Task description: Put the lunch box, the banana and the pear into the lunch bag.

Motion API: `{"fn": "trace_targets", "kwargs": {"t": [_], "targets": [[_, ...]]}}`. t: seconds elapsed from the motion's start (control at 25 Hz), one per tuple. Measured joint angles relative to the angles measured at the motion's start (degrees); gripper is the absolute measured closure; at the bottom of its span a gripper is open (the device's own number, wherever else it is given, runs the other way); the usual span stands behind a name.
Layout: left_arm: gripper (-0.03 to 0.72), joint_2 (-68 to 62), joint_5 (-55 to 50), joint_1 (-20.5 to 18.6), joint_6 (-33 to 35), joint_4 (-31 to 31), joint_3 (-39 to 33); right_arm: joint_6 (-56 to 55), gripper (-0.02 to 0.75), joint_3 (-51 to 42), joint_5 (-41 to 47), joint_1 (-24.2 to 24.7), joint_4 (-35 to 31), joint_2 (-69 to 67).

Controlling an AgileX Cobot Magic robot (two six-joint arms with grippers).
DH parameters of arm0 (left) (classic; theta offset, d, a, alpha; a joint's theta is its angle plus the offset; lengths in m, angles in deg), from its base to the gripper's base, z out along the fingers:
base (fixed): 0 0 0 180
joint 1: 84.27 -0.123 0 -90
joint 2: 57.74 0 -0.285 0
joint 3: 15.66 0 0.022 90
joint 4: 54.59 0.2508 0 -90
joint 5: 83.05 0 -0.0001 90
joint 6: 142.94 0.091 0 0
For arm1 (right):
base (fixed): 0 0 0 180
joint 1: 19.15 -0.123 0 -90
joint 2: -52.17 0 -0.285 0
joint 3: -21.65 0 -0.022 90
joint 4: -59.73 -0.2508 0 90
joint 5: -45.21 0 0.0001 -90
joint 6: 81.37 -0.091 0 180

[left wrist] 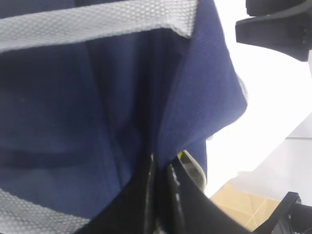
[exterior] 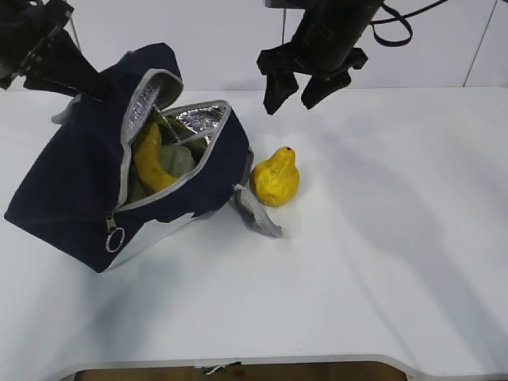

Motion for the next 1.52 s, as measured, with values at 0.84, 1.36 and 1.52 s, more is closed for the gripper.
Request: {"fn": "trace_targets", "kwargs": {"t": [0.84,1.36,1.52], "targets": [[0.681,0.0,0.0,0.0,-0.61,0.13,0.0,-1.21,0.183,-5.16,0.0,-0.09,-4.83,-3.0],[0.681,0.0,0.0,0.0,-0.61,0.13,0.0,-1.21,0.25,-5.16,0.0,-0.09,-3.07,-4.07],[0.681,0.0,0.0,0.0,-0.61,0.13,0.0,-1.21,0.266,-5.16,0.0,-0.09,-3.07,-4.07]]}}
